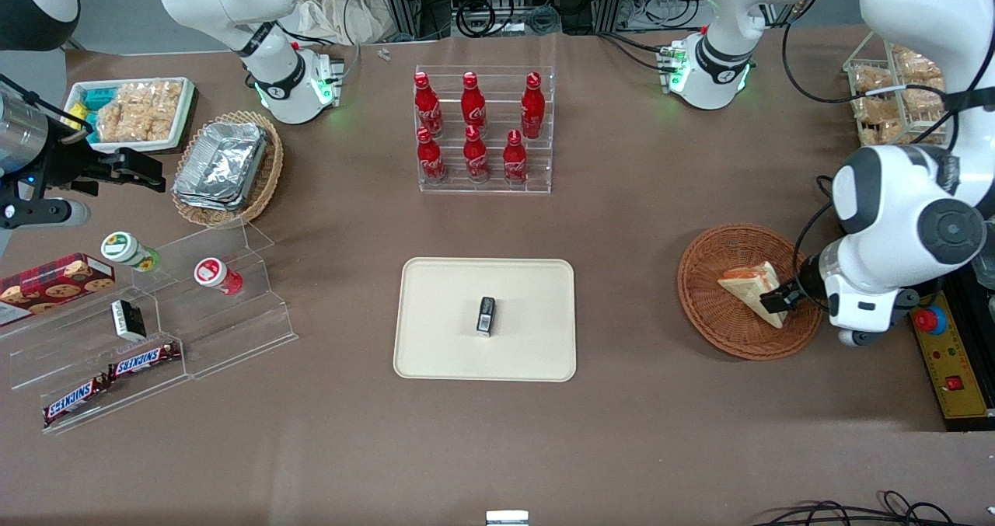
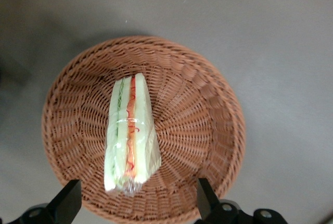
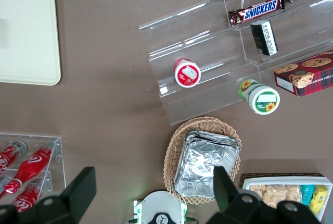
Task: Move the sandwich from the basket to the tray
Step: 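Lower the open left gripper over the wrapped sandwich in the basket, then close the left gripper on the sandwich's wrapped edge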
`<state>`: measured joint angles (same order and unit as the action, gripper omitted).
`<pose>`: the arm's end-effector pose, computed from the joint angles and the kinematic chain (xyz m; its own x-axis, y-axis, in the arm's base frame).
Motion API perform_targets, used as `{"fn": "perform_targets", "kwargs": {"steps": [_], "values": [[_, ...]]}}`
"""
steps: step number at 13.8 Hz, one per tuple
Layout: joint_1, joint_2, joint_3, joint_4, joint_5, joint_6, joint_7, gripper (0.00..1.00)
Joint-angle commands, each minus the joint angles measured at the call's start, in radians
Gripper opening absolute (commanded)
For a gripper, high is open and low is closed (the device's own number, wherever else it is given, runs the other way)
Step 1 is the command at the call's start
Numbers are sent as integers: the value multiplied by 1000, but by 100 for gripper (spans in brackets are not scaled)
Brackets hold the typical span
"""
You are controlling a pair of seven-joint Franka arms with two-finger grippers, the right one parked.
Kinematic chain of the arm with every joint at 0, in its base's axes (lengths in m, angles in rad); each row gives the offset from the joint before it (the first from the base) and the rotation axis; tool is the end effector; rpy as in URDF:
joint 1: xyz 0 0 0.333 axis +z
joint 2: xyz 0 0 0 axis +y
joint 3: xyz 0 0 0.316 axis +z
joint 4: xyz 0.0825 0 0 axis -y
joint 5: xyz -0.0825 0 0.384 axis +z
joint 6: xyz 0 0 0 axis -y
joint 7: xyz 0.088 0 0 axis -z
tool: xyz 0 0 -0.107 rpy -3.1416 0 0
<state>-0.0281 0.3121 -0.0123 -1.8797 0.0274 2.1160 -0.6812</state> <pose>0.6151 -0.0232 0.3387 0.8085 0.5866 -0.0472 0.5837 -0.8096 -0.0621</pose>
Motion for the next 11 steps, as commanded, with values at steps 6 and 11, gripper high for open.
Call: {"fn": "perform_targets", "kwargs": {"steps": [6,11], "values": [[2,-8,15,-154,26,133,-60,100],[2,13,25,-173,26,153,-69,100]]}}
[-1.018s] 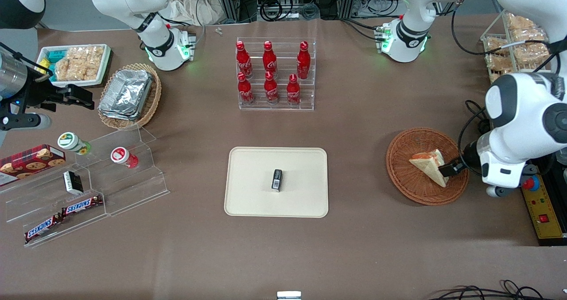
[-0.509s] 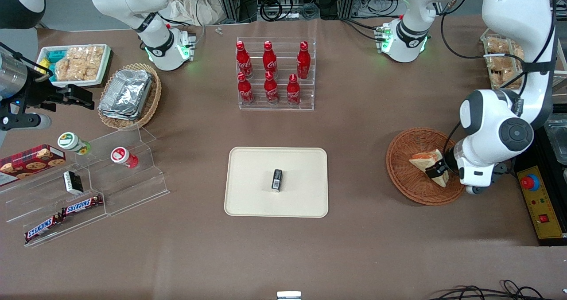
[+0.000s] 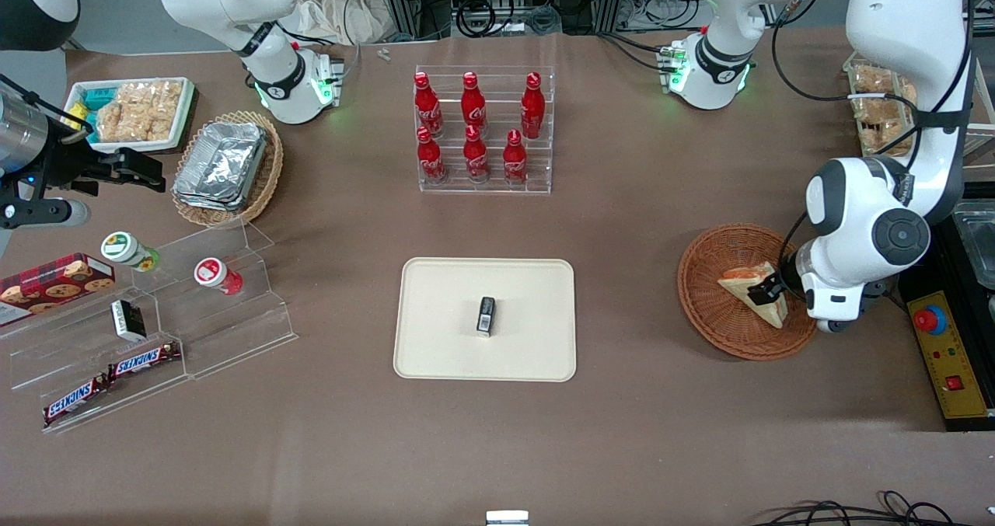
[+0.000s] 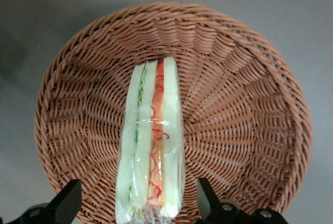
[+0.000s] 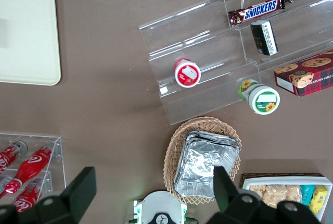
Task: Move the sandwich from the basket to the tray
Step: 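Close the left gripper on the sandwich's wrapped edge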
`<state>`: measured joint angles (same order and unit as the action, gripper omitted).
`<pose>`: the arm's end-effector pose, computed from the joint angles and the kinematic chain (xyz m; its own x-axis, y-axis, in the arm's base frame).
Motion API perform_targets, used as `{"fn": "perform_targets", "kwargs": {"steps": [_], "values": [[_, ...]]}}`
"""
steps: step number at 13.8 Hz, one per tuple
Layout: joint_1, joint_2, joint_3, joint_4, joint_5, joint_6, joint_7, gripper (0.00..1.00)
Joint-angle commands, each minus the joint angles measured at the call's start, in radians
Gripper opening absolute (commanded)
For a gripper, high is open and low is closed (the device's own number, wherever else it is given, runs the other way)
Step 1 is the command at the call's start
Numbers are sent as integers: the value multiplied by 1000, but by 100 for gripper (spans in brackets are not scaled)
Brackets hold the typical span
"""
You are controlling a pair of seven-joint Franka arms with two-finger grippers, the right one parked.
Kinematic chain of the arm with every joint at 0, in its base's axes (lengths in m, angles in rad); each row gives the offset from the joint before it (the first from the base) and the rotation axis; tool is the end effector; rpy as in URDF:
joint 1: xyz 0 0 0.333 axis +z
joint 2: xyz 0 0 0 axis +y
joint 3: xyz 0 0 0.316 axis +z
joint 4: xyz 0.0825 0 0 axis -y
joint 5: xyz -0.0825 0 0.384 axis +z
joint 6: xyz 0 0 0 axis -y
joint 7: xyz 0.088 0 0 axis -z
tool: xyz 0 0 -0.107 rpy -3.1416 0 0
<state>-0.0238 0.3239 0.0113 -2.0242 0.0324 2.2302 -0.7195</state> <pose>0.5851 -0.0065 0.2792 0.7701 0.6340 -0.0711 0.6271 -0.7727 -0.0978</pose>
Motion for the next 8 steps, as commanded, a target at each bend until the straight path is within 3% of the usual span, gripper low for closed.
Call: {"fn": "perform_targets", "kwargs": {"steps": [1,6,7,8], "values": [[-2,7,1,-28,21,43,-56,100],[-8,76,1,-21,21,133,-254,100],[-10,79,-1,-18,21,135,-258,96],[-10,81,1,-18,21,135,-258,74]]}}
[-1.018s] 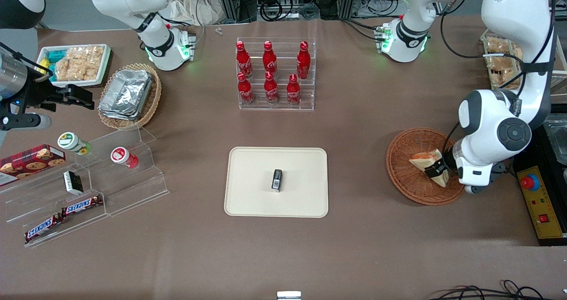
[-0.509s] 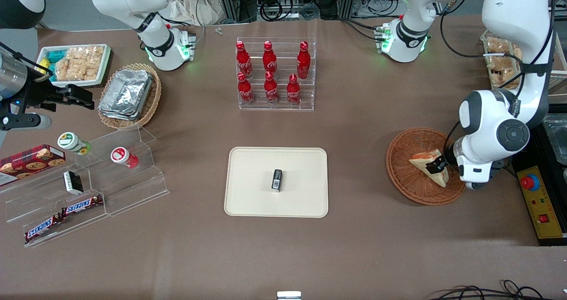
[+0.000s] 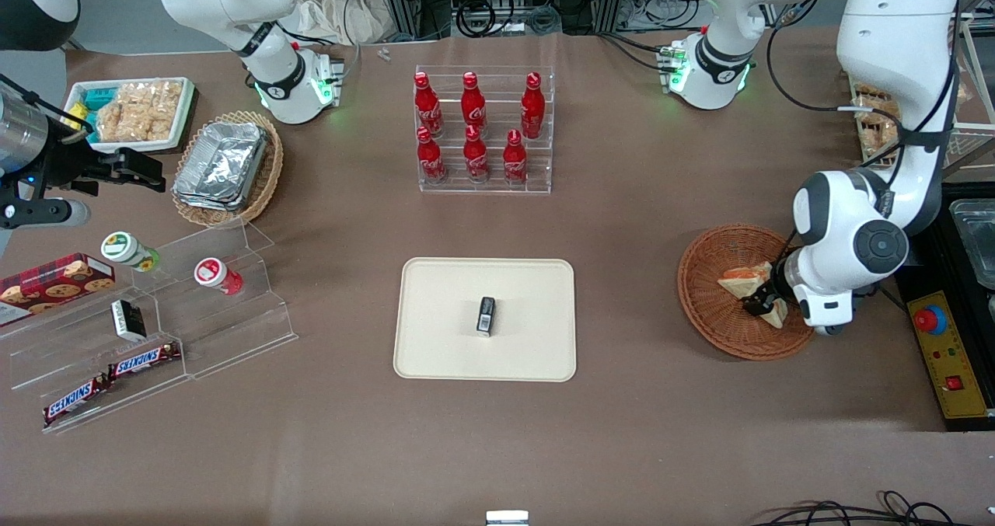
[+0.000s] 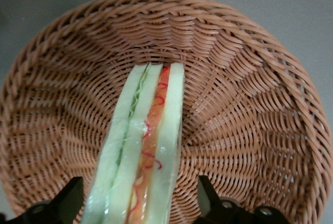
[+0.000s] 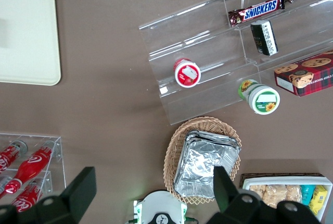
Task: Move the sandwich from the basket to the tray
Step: 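Close the left gripper on the sandwich's wrapped edge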
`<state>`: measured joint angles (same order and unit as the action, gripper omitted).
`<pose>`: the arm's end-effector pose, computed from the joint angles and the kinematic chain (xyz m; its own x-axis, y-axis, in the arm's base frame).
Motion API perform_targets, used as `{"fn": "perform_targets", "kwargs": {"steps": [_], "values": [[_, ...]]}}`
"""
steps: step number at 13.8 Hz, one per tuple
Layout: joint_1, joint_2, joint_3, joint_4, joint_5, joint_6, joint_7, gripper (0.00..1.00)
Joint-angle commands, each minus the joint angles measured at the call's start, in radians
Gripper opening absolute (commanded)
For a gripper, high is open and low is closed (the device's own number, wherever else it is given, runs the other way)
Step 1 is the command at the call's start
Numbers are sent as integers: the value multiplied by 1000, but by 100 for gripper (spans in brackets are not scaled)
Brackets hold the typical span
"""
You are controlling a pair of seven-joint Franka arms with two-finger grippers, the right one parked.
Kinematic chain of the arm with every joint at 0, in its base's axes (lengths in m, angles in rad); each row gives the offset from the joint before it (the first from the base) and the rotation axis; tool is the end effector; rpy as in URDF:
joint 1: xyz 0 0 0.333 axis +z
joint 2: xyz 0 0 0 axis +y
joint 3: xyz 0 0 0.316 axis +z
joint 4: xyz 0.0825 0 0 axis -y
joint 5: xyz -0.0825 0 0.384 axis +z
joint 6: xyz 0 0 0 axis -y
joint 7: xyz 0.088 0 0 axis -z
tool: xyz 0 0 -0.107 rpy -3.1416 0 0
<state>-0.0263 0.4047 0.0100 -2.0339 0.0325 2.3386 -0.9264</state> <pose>0.5883 -0.0092 0.2361 0.6307 0.7750 -0.0402 0.7697 -0.6313 -0.0950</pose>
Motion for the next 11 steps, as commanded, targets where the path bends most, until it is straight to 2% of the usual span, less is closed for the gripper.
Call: {"fn": "perform_targets", "kwargs": {"steps": [1,2,3,8,11], "values": [[-7,0,1,-6,21,27,-52,48],[-7,-1,1,-6,21,27,-51,22],[-7,-1,1,-6,21,25,-48,2],[-3,-12,1,6,21,11,-38,0],[-3,-23,-1,101,21,-124,-25,0]]}}
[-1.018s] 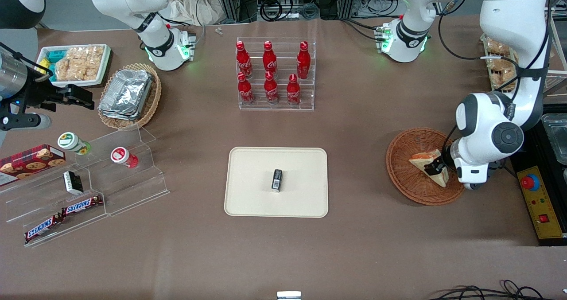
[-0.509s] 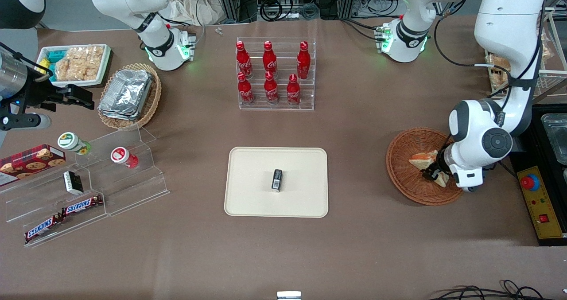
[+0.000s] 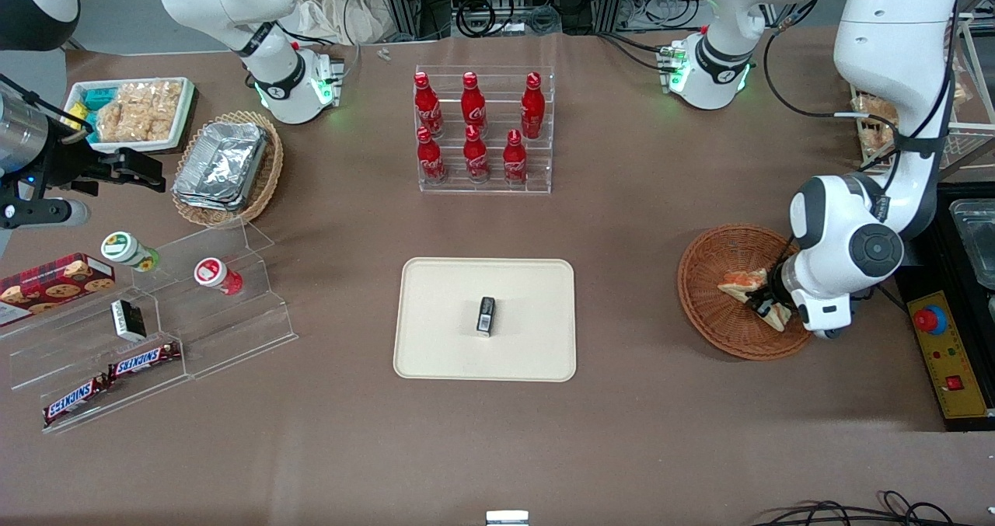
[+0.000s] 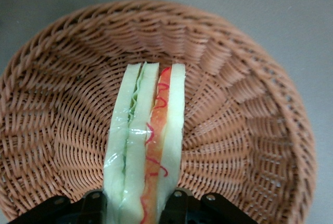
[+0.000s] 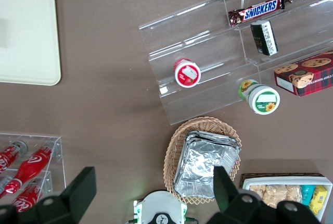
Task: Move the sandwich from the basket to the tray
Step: 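Close the left gripper on the sandwich's wrapped edge, then lift the sandwich up out of the basket with the left gripper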
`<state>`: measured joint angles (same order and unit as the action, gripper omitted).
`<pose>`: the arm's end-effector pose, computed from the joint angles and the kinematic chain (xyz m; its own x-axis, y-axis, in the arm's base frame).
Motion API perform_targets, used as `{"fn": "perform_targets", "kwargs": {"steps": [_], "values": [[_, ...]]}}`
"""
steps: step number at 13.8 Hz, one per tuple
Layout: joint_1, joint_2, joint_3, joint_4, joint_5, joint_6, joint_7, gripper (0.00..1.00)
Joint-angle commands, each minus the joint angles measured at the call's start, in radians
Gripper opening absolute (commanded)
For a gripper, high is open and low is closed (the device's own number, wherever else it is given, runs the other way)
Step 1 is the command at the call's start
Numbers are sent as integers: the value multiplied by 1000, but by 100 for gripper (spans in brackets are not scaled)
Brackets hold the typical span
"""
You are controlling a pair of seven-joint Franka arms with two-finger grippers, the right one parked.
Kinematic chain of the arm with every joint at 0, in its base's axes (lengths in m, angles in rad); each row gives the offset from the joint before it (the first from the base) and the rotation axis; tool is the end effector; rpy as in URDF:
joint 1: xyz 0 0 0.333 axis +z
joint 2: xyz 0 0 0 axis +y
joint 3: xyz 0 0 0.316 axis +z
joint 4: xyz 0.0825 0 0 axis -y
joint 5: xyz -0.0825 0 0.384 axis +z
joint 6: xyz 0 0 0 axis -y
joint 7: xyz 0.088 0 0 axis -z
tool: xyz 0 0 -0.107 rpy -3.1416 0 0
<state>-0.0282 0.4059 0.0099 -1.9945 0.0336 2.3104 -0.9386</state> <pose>0.5986 -0.0104 0.2487 0.6234 0.7813 -0.0319 0.7768 -0.6235 -0.0885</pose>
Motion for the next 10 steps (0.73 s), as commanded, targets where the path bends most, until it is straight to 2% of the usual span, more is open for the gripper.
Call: {"fn": "perform_targets", "kwargs": {"steps": [1,8,10], "values": [[-1,-27,-1,110,20,-168,3,0],[-4,-27,-4,560,11,-679,185,0],[-10,-21,-10,675,-1,-781,248,0]]}}
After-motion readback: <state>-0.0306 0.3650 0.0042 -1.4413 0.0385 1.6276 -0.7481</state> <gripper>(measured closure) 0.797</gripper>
